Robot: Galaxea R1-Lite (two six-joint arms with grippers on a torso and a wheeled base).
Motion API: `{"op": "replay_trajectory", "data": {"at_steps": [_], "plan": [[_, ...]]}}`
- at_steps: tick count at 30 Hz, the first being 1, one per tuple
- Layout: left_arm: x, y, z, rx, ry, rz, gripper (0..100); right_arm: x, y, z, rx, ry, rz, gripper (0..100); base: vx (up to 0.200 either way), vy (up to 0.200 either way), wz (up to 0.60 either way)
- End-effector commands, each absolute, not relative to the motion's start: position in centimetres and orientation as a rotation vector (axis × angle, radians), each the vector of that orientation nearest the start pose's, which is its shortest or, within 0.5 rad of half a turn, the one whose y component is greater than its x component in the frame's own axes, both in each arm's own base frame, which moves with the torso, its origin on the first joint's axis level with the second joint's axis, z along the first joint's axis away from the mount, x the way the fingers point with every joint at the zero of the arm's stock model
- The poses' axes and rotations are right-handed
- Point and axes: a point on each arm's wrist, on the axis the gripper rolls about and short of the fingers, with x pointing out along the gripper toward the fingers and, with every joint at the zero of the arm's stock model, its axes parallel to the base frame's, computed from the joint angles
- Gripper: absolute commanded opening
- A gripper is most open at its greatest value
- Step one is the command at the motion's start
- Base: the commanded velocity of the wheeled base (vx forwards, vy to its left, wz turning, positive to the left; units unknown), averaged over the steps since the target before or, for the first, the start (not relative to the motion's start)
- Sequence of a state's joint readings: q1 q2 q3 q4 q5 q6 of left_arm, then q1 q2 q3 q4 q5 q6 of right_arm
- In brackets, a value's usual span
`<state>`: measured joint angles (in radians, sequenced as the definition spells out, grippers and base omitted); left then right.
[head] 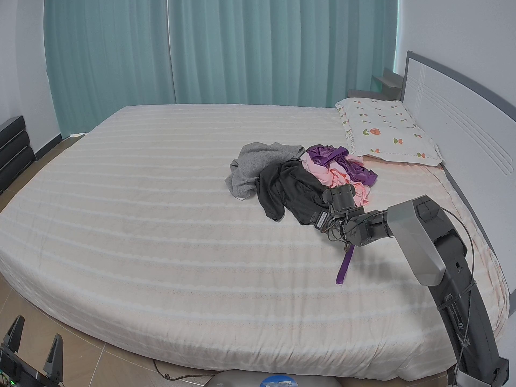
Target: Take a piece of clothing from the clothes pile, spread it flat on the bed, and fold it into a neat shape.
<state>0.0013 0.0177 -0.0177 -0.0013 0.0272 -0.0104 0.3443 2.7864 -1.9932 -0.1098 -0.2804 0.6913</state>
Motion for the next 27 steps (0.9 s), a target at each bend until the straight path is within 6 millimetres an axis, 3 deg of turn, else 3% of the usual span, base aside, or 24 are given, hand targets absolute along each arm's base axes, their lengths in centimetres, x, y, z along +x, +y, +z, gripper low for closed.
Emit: {"op": "replay_trajectory", "data": {"at_steps": [1,7,9,13,18,19,27], "plan": [[-2.3,0.1,7.6,-0.011,-0.002,0.029,100,51.2,16.6,-3.7,0.471,0.621,-0.179,100,0.0,0.0,0.0],[-2.3,0.1,7.6,-0.011,-0.002,0.029,100,52.1,16.2,-2.8,0.516,0.512,-0.15,100,0.0,0.0,0.0],[-2.3,0.1,7.6,-0.011,-0.002,0.029,100,52.1,16.2,-3.1,0.519,0.512,-0.143,100,0.0,0.0,0.0],[-2.3,0.1,7.6,-0.011,-0.002,0.029,100,52.3,16.1,-5.4,0.53,0.502,-0.139,100,0.0,0.0,0.0],[-2.3,0.1,7.6,-0.011,-0.002,0.029,100,52.5,15.4,-5.6,0.543,0.498,-0.133,100,0.0,0.0,0.0],[-2.3,0.1,7.6,-0.011,-0.002,0.029,100,52.6,15.3,-5.7,0.545,0.498,-0.134,0,0.0,0.0,0.0],[-2.3,0.1,7.6,-0.011,-0.002,0.029,100,52.8,15.5,-4.4,0.591,0.438,-0.114,0,0.0,0.0,0.0]]}}
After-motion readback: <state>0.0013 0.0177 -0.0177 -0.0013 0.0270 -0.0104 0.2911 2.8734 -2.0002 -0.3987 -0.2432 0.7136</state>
